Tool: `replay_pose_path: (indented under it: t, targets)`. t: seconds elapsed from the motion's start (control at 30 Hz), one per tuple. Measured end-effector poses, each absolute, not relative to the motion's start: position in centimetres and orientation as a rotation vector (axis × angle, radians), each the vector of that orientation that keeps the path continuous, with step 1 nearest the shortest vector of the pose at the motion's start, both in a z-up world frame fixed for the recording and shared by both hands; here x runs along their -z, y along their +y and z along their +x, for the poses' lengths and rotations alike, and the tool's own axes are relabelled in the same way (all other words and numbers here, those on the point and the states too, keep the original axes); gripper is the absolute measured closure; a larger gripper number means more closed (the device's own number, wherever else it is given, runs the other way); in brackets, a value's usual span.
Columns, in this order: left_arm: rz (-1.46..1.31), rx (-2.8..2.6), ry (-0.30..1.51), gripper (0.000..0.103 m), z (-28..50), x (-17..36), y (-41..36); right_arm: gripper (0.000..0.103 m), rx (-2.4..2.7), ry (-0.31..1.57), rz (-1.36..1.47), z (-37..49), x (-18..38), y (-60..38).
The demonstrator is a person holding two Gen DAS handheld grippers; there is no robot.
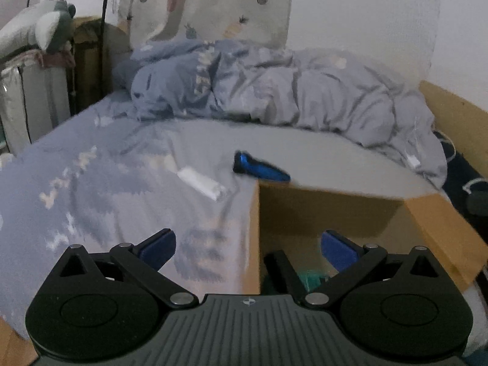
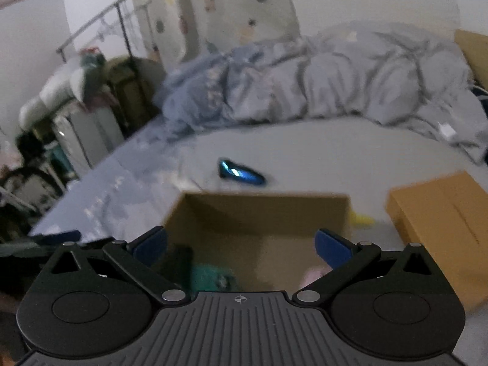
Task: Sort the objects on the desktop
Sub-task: 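Move the left tool toward the white power bank on the sheet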
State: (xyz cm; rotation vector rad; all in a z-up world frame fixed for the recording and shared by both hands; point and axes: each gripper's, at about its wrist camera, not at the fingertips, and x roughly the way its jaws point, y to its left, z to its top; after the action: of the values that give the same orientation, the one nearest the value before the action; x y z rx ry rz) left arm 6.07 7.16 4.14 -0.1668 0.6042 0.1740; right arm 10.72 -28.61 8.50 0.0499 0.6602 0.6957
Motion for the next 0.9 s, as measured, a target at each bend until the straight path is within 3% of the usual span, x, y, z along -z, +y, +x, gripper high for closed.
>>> replay_pose_path:
  t: [0.5,0.9]
  targets:
    - [-0.129,-0.215,0.466,0.0,12.9,-13.7,11.3,0.0,-0.833,0.509,0.044,21.4,-20.4,-21.9]
    - [-0.149,-0.243,0.464,0.0,18.1,-13.5,12.9,0.0,-0.841,0.484,0.052,27.2,-21.4,-18.8]
